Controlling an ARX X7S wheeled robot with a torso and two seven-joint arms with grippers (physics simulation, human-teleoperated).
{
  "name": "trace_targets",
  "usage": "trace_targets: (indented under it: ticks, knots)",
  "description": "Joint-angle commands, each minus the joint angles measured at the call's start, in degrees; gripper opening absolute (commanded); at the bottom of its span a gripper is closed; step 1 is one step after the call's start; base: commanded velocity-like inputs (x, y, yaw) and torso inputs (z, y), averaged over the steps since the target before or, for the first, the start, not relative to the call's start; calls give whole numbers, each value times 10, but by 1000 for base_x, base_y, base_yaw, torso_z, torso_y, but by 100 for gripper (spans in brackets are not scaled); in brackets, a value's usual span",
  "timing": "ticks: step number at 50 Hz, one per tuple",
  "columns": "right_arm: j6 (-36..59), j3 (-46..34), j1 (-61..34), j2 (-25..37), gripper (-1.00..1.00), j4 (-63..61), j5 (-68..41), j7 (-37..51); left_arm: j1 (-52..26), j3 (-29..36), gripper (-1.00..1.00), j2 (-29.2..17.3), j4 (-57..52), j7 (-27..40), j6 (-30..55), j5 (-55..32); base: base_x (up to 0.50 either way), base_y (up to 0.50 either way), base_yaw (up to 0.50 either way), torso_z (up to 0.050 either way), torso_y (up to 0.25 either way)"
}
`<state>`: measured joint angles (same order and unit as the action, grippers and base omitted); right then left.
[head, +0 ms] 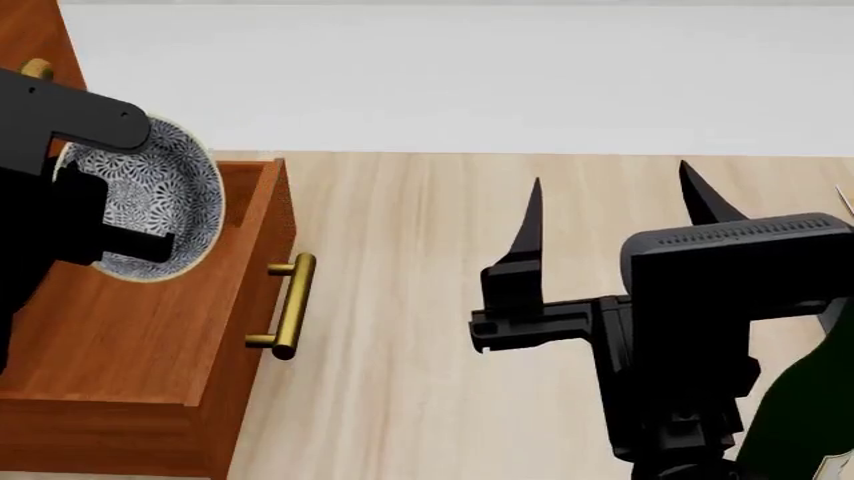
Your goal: Put the bowl in the bottom drawer of the cabinet.
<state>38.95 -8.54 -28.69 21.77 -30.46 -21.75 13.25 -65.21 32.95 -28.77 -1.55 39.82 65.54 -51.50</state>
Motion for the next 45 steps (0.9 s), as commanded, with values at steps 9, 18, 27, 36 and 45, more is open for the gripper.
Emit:
trace_targets:
  ticks: [9,18,27,36,45]
  knots:
    - [-3,-3,0,1,100,2,-2,2,18,17,-100,-3,17,-5,-21,27,0,0,0,0,1]
    - [-5,-6,-2,1,100,4,-2,3,23,26,-100,-3,30,-12,-35,37,0,0,0,0,0]
    - [-6,-7,-2,2,100,6,-3,3,30,36,-100,1,46,-21,-48,47,0,0,0,0,1]
    - [-9,-7,-1,2,100,7,-4,4,36,41,-100,2,53,-22,-57,53,0,0,0,0,0]
    - [-10,-7,0,3,100,9,-5,5,39,52,-100,4,63,-24,-69,67,0,0,0,0,1]
